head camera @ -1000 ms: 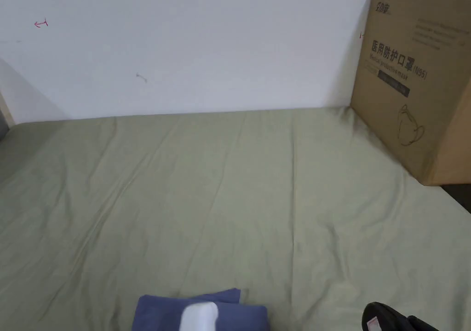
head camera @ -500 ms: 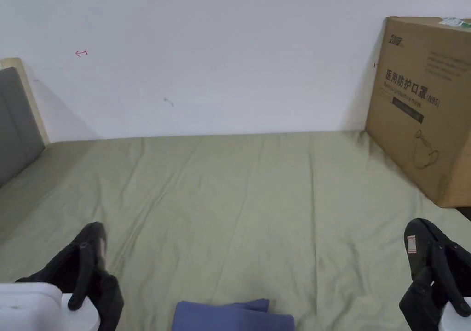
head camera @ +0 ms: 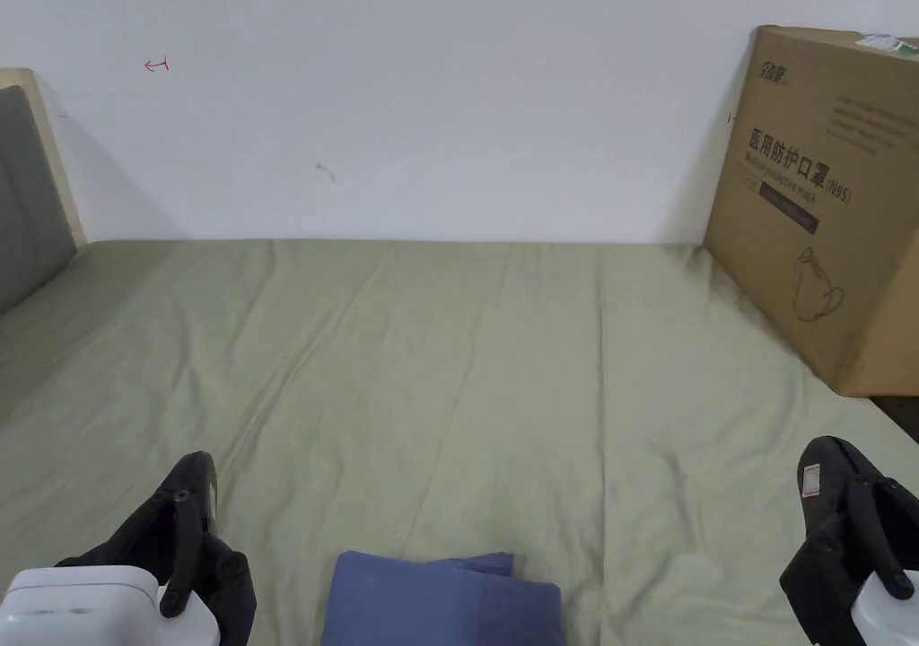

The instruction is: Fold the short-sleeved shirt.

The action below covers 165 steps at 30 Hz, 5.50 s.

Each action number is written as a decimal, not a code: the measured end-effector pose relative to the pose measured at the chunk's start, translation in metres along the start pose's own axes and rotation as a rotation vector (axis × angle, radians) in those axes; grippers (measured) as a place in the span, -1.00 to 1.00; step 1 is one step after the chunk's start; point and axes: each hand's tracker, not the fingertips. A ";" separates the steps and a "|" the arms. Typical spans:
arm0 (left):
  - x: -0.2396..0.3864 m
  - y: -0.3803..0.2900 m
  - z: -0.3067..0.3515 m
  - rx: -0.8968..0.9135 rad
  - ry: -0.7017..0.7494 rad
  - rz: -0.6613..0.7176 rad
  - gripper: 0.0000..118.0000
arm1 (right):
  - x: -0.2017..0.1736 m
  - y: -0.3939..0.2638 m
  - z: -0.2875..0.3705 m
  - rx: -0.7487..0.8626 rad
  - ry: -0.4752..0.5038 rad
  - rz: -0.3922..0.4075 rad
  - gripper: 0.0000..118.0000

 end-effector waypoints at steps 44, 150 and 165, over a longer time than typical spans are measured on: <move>-0.034 -0.257 -0.226 -1.261 -0.771 0.840 -0.48 | 0.018 -0.220 -0.189 -1.362 0.563 -0.404 -0.98; 0.028 0.057 0.004 -0.023 -0.055 0.002 1.00 | -0.003 0.032 -0.004 -0.019 0.049 0.085 1.00; 0.021 0.051 -0.002 -0.048 -0.048 0.053 1.00 | -0.011 0.027 -0.006 -0.051 0.080 0.090 1.00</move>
